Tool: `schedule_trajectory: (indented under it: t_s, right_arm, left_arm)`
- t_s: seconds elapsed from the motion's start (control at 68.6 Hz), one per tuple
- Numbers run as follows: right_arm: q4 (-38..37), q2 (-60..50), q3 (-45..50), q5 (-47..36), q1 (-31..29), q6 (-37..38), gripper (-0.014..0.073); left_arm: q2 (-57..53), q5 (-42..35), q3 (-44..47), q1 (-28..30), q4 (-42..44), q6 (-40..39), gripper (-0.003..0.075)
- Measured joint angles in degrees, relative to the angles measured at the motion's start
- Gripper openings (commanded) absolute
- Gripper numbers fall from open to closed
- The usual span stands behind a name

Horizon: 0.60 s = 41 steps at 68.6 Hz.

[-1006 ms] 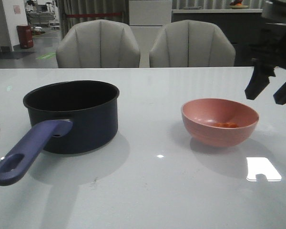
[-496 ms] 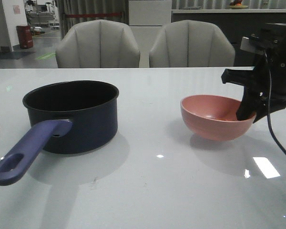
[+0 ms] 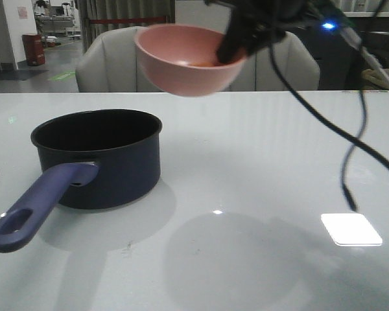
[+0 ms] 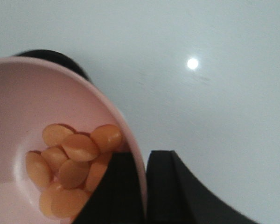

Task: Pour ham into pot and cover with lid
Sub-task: 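Lift the pink bowl toward the saucepan with the right gripper, then tilt the pink bowl over the saucepan to pour the slices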

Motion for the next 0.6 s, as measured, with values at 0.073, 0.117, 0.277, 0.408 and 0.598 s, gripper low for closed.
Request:
schedule_trajectory:
  t_s: [0.073,0.117,0.277,0.408,0.598]
  right_arm:
    - [0.2,1.3,-3.9,0.5,3.0,0.8,0.0134]
    - [0.3,2.7,-6.8,1.1,4.3,1.3,0.0134]
    - [0.3,9.5,-15.0,2.5,7.0,3.3,0.0134]
    - [-0.2,13.6,-19.0,1.3,7.5,3.5,0.0134]
    - [-6.4,13.2,-18.1,-8.6,7.7,3.5,0.0134]
  left_arm:
    - [0.0,0.0,0.0,0.0,0.0,0.0,0.0456]
    - [0.0,0.0,0.0,0.0,0.0,0.0,0.0456]
    - [0.0,0.0,0.0,0.0,0.0,0.0,0.0456]
    - [0.0,0.0,0.0,0.0,0.0,0.0,0.0456]
    - [0.0,0.0,0.0,0.0,0.0,0.0,0.0456]
